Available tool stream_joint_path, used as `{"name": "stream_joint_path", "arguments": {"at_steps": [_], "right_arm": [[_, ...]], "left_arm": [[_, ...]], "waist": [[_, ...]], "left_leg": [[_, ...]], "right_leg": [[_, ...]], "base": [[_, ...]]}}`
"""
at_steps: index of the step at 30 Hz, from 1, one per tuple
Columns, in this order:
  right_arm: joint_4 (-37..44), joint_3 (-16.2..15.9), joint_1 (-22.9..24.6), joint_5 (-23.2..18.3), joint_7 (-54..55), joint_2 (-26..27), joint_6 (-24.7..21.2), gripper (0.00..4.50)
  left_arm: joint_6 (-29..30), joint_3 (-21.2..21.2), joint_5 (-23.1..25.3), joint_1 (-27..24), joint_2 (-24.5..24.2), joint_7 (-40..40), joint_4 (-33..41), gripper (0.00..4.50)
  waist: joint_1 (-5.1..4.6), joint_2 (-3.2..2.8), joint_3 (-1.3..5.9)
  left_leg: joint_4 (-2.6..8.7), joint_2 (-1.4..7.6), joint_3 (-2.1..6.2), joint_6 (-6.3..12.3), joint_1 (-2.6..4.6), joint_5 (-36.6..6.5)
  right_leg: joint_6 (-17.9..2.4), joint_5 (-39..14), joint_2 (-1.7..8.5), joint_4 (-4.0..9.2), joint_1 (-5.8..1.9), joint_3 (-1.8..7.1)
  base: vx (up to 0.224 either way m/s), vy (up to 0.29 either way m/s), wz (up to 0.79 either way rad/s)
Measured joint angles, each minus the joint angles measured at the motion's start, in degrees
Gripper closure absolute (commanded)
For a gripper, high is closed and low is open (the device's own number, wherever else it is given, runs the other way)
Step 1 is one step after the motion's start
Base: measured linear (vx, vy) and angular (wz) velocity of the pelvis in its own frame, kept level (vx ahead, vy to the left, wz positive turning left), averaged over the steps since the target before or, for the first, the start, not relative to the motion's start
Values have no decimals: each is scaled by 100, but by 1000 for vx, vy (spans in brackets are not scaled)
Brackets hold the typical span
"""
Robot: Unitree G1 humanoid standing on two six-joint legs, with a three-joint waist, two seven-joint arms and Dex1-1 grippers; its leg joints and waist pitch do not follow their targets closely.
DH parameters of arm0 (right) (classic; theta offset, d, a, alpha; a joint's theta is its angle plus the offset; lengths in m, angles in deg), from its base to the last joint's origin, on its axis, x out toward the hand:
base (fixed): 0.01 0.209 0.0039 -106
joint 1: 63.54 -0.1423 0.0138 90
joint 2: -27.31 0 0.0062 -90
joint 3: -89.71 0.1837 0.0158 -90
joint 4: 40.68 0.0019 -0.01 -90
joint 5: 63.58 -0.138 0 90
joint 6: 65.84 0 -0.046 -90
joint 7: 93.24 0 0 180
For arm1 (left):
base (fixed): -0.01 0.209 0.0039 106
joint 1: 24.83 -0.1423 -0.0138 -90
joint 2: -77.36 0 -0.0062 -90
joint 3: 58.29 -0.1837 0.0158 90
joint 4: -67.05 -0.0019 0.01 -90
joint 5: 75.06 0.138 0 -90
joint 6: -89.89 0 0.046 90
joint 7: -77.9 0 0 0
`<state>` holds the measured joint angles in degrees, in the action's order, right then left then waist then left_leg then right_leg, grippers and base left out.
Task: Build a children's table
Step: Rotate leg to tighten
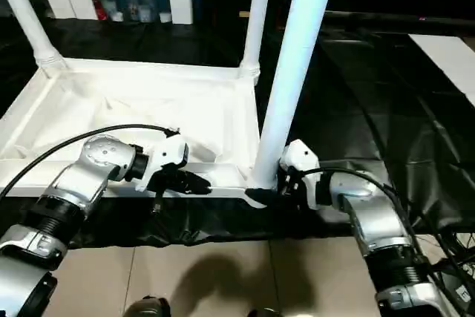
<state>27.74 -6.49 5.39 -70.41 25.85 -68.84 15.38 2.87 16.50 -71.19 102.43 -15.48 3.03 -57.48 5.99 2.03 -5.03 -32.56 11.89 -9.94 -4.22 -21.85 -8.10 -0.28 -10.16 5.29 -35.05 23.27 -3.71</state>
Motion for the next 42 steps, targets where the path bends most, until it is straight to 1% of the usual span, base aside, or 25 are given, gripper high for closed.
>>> {"name": "stream_joint_path", "arguments": {"at_steps": [2,4,6,7,8,9,10,12,13,15,17,19,21,23,26,27,29,30,31,35,38,39,42], "right_arm": [[-236,165,-79,72,583,323,36,178],[-517,317,-232,175,1294,646,62,178],[-817,474,-430,251,2061,965,66,179],[-873,496,-465,264,2248,1011,70,179],[-1063,599,-576,278,2597,1196,104,179],[-1403,749,-820,360,3269,1508,187,179],[-1576,805,-950,424,3642,1646,231,179],[-1800,815,-1064,464,4078,1740,405,179],[-1856,822,-1074,466,4162,1767,507,145],[-1964,862,-1092,471,4201,1801,685,110],[-1960,883,-1092,442,4141,1809,706,106],[-1928,911,-1074,413,4019,1807,720,78],[-1914,911,-1048,412,3860,1790,786,59],[-1855,900,-992,393,3630,1734,822,59],[-1620,766,-777,268,2920,1469,845,59],[-1457,675,-673,223,2556,1276,827,59],[-1261,575,-542,168,2107,1073,795,59],[-1098,514,-438,116,1761,904,718,59],[-1048,504,-398,83,1636,856,692,59],[-590,230,-133,-22,693,363,546,59],[-444,96,-83,-28,192,139,537,59],[-389,48,-68,-30,24,59,518,82],[-316,-32,-57,-32,-260,-89,515,94]], "left_arm": [[126,86,68,-14,94,410,-18,450],[277,155,161,-10,236,861,-22,450],[452,221,242,-3,445,1312,-22,450],[504,237,250,-3,504,1418,-21,450],[611,279,265,-3,609,1603,-21,450],[758,346,333,1,764,1982,-11,450],[837,370,379,4,852,2192,5,450],[962,379,405,3,994,2465,39,450],[976,379,409,1,1013,2523,55,450],[999,379,425,-27,1034,2551,123,450],[999,375,446,-71,1039,2545,216,450],[997,373,448,-81,1031,2487,249,450],[990,373,448,-108,987,2417,312,450],[977,368,441,-118,940,2329,348,450],[872,291,357,-137,725,1830,407,450],[765,237,290,-147,647,1602,407,450],[661,185,203,-187,577,1333,418,450],[608,145,182,-188,539,1155,418,450],[583,131,178,-188,513,1103,418,450],[477,74,109,-187,311,599,409,450],[434,51,56,-182,196,298,393,450],[403,24,24,-169,148,191,371,450],[345,-12,-3,-115,81,-51,296,450]], "waist": [[-45,20,13],[-108,22,14],[-147,23,14],[-157,23,14],[-177,23,14],[-215,22,14],[-233,21,14],[-239,20,15],[-235,19,15],[-232,13,19],[-231,11,20],[-231,10,21],[-231,10,21],[-230,10,20],[-222,8,20],[-216,8,19],[-165,7,19],[-112,5,17],[-95,5,18],[-61,3,16],[-66,3,16],[-64,3,16],[-51,3,17]], "left_leg": [[-1,0,0,0,3,0],[-4,-4,0,-1,5,0],[-14,-4,1,-1,10,0],[-14,-5,2,-1,11,0],[-14,-5,1,-1,15,0],[-14,-5,1,-1,18,0],[-13,-6,1,-1,17,0],[-6,-6,1,-1,17,0],[-4,-6,1,-1,16,0],[-2,-6,1,-1,14,0],[-1,-7,0,-2,6,-2],[8,-8,0,-1,1,-4],[13,-5,0,-1,-4,-3],[15,-3,1,-1,-10,-3],[20,-4,1,-1,-12,-3],[21,-4,1,-1,-19,-3],[21,-4,1,-1,-19,-3],[20,-4,0,-1,-19,-3],[20,-3,-1,0,-18,-3],[13,-3,0,0,-15,-1],[9,-3,0,0,-14,-1],[9,-3,0,0,-14,-1],[9,-3,0,0,-14,-1]], "right_leg": [[-1,1,0,0,0,0],[15,-9,1,10,-1,3],[18,-11,3,15,0,3],[20,-12,3,20,0,3],[20,-12,2,20,-1,3],[18,-10,3,19,2,4],[18,-10,3,19,4,3],[18,-10,3,18,3,4],[17,-9,2,17,3,3],[5,-1,2,14,3,3],[-12,9,2,14,4,4],[-13,9,2,16,5,4],[-12,9,-1,16,12,1],[-11,9,-3,15,18,-1],[-7,6,-2,17,20,-1],[-7,6,-2,19,24,-2],[-7,6,-2,20,24,-2],[-7,6,-2,20,24,-1],[-7,6,-2,19,23,-1],[-7,5,-1,16,13,1],[-6,5,0,16,10,4],[-6,5,0,16,10,4],[-6,5,0,16,10,3]], "base": [[0,0,0],[0,0,0],[0,0,0],[0,0,0],[0,0,0],[0,0,0],[0,0,0],[0,0,0],[0,0,0],[0,0,0],[0,0,0],[0,0,0],[0,0,0],[0,0,0],[0,0,0],[0,0,0],[0,0,0],[0,0,0],[0,0,0],[0,0,0],[0,0,0],[0,0,0],[0,0,0]]}}
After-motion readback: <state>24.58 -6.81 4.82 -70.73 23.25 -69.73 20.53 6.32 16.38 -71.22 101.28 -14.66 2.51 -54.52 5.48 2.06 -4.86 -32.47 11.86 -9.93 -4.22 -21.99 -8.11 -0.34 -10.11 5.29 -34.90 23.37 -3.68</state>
